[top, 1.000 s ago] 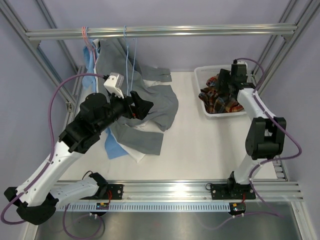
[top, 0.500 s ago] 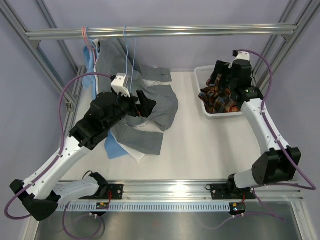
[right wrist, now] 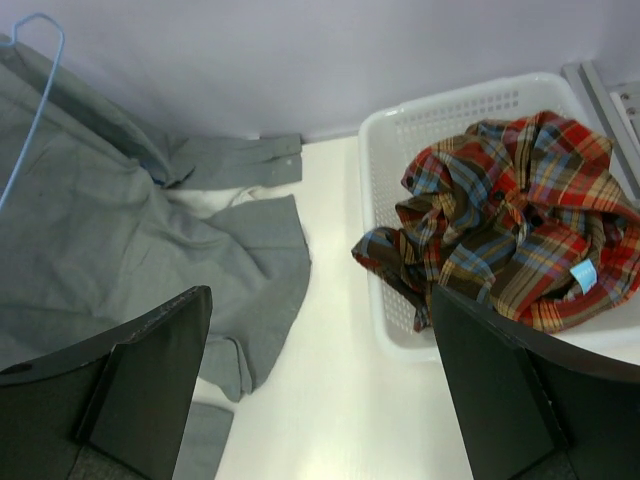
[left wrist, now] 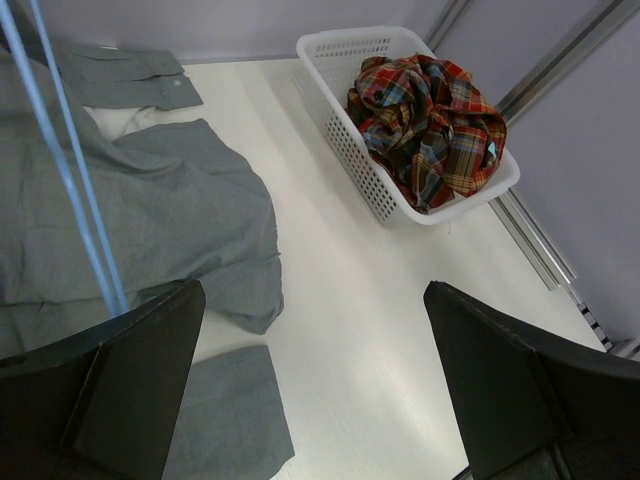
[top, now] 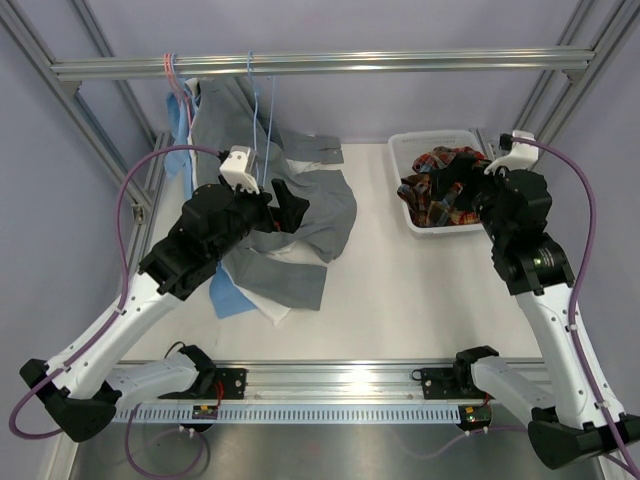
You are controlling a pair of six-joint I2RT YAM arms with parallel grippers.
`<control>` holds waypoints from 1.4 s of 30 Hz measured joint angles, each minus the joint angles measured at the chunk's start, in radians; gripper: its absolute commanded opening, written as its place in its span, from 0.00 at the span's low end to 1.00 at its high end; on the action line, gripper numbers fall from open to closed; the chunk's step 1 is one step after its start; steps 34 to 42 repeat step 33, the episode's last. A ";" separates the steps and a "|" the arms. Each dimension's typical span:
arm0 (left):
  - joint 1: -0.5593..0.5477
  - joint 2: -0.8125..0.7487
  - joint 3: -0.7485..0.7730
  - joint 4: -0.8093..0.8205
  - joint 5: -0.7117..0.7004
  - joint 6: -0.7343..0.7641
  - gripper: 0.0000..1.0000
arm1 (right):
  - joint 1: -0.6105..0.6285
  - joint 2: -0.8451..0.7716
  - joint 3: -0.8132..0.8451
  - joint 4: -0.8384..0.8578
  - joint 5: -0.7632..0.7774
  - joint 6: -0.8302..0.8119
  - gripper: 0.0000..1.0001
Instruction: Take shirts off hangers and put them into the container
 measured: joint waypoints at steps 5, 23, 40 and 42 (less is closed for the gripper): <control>-0.004 0.000 -0.005 -0.004 -0.044 0.000 0.99 | 0.004 -0.047 -0.073 -0.026 -0.005 0.004 1.00; -0.459 0.090 0.010 -0.098 -0.709 0.001 0.99 | 0.005 -0.064 -0.106 -0.033 -0.007 0.006 0.99; -0.461 0.097 0.023 -0.113 -0.784 0.028 0.99 | 0.008 -0.068 -0.108 -0.033 -0.006 0.006 1.00; -0.461 0.097 0.023 -0.113 -0.784 0.028 0.99 | 0.008 -0.068 -0.108 -0.033 -0.006 0.006 1.00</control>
